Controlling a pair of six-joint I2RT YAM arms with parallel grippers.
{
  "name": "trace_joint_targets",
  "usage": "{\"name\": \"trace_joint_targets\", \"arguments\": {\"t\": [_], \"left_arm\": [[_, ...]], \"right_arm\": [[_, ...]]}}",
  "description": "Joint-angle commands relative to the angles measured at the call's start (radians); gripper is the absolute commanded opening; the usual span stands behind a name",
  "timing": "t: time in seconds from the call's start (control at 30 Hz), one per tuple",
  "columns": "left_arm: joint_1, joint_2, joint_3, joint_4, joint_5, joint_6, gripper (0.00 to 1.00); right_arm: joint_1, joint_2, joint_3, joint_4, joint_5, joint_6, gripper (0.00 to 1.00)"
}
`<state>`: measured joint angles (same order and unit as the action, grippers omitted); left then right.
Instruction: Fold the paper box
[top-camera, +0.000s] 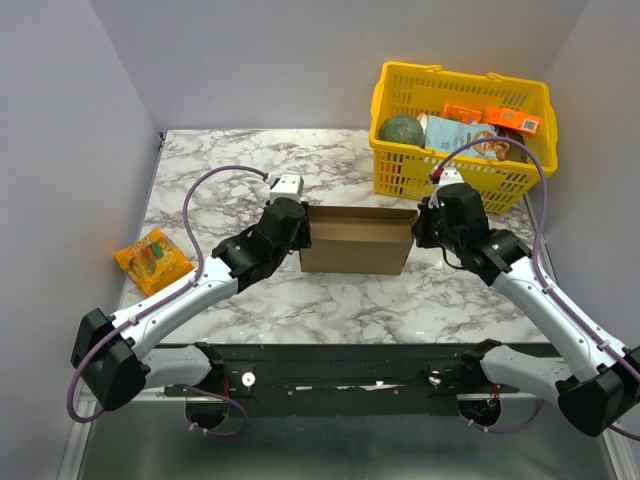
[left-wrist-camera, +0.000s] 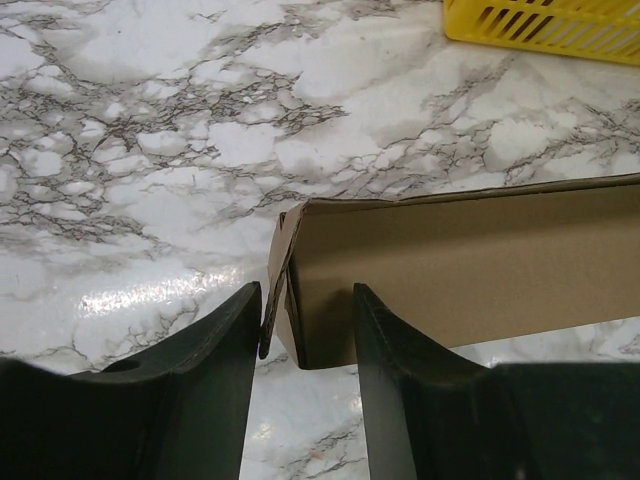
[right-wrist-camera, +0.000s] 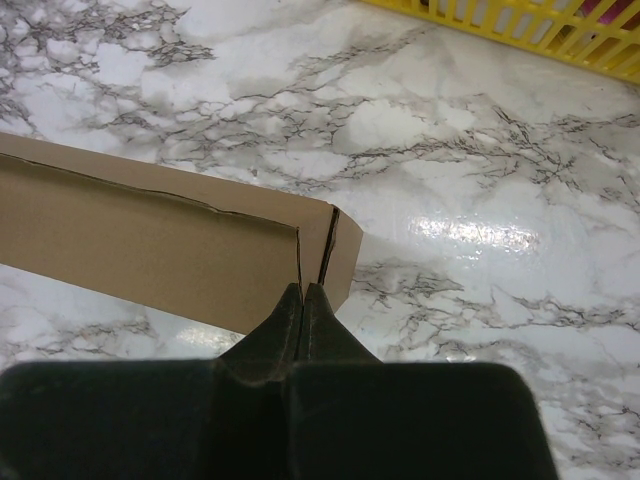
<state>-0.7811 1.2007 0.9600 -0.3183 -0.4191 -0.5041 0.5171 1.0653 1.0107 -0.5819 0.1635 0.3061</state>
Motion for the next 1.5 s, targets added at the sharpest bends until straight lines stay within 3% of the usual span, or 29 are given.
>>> {"name": "trace_joint_targets", "arguments": {"t": [0.0, 0.27, 0.53, 1.0, 1.33, 1.47], "left_arm": [[-0.006, -0.003, 0.009, -0.114, -0.041, 0.033, 0.54], [-0.006, -0.033, 0.043, -0.16, -0.104, 0.099, 0.6], [0.0, -0.05, 0.071, -0.156, -0.053, 0.197, 0.64], [0.006, -0.036, 0.118, -0.148, 0.006, 0.246, 0.37], [0.005, -0.038, 0.109, -0.196, 0.023, 0.207, 0.34], [0.005, -0.041, 0.105, -0.192, 0.031, 0.205, 0.26]], "right_arm": [[0.009, -0.007, -0.027, -0.093, -0.01, 0.005, 0.01], [0.009, -0.008, -0.024, -0.096, -0.013, 0.002, 0.01], [0.009, -0.008, -0.021, -0.098, -0.018, 0.004, 0.01], [0.009, -0.007, -0.024, -0.101, -0.013, 0.004, 0.01], [0.011, -0.004, -0.024, -0.099, -0.013, 0.005, 0.01], [0.009, -0.004, -0.026, -0.098, -0.016, 0.005, 0.01]]}}
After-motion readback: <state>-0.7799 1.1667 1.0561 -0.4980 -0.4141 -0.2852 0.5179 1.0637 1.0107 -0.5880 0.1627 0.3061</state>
